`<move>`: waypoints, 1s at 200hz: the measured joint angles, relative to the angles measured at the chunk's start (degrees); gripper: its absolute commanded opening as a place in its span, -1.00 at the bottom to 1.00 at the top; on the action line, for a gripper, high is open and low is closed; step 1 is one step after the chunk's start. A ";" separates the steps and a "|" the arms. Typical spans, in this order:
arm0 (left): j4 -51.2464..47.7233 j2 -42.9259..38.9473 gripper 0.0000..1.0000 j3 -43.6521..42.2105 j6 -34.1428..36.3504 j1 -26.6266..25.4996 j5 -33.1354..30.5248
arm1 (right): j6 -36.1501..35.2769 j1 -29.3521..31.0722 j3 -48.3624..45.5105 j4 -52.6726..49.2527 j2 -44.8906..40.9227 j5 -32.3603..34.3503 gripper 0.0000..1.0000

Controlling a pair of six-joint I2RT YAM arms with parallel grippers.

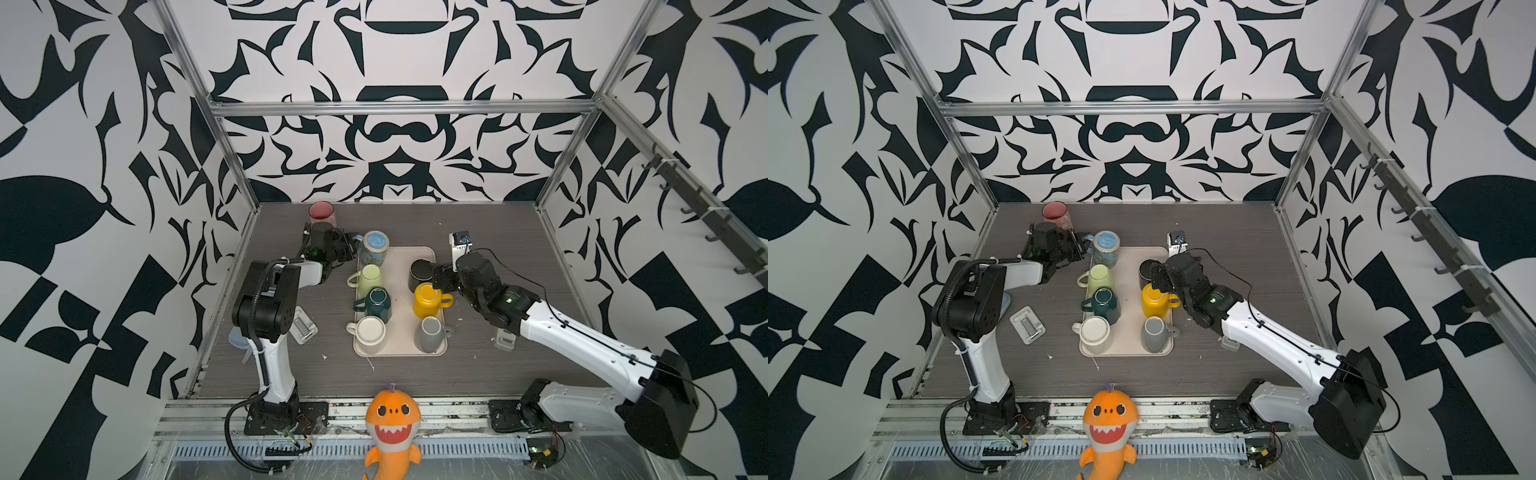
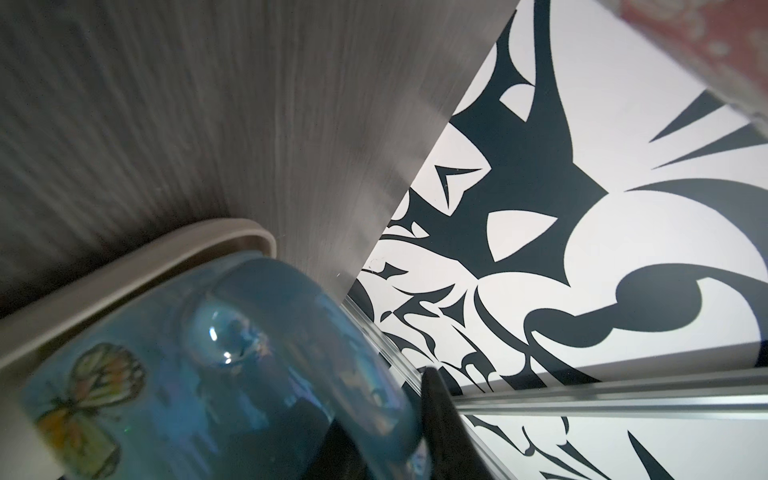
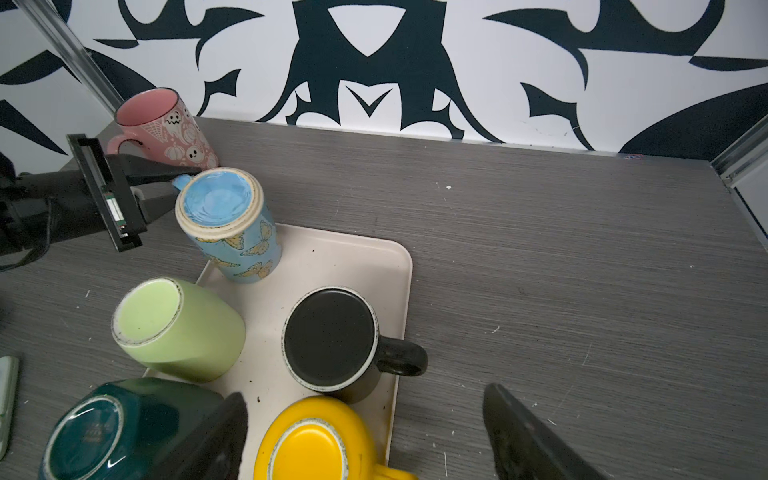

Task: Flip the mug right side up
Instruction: 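Close the left gripper on the blue butterfly mug's handle, then lift and rotate the blue mug upright with the left gripper while the right arm rises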

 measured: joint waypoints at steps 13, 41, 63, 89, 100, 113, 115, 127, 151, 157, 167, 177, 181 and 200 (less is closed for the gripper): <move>0.83 0.00 -1.00 0.04 0.87 -0.07 0.04 | 0.02 0.00 0.00 0.00 0.00 0.00 0.80; 1.16 0.00 -1.00 1.31 3.04 -0.24 0.46 | 0.09 0.00 -0.02 -0.02 0.00 0.00 0.80; 1.88 -0.02 -1.00 1.88 4.70 -0.33 0.52 | 0.20 0.00 -0.02 -0.02 0.00 0.00 0.80; 2.05 -0.07 -1.00 2.12 6.69 -0.33 0.76 | 0.22 0.00 -0.07 -0.02 0.00 -0.04 0.80; 1.88 -0.13 -1.00 2.32 7.76 -0.33 1.01 | 0.22 0.00 -0.07 -0.02 0.00 -0.17 0.79; 1.16 -0.15 -1.00 3.06 9.11 -0.33 1.36 | 0.26 0.00 -0.07 -0.02 0.00 -0.22 0.79; 1.07 -0.15 -1.00 3.19 9.25 -0.33 1.38 | 0.26 0.00 -0.07 -0.02 0.00 -0.24 0.79; 0.26 -0.15 -1.00 4.02 10.62 -0.35 1.55 | 0.28 0.00 -0.07 -0.02 0.00 -0.37 0.79; -0.81 -0.15 -1.00 5.38 13.33 -0.35 2.23 | 0.42 0.00 -0.07 -0.02 0.00 -0.44 0.79; -1.36 -0.15 -1.00 5.84 14.10 -0.35 2.47 | 0.42 0.00 -0.07 -0.02 0.00 -0.46 0.79; -2.29 -0.17 -1.00 6.69 15.47 -0.35 2.82 | 0.42 0.00 -0.07 -0.02 0.00 -0.59 0.79; -3.50 -0.22 -1.00 7.61 16.96 -0.35 3.17 | 0.42 0.00 -0.07 0.00 0.02 -0.63 0.79; -3.96 -0.24 -1.00 8.00 17.68 -0.35 3.34 | 0.42 0.00 -0.07 0.00 0.02 -0.70 0.79; -6.12 -0.52 -1.00 9.53 20.57 -0.35 3.98 | 0.42 0.00 -0.07 0.04 0.37 -0.85 0.79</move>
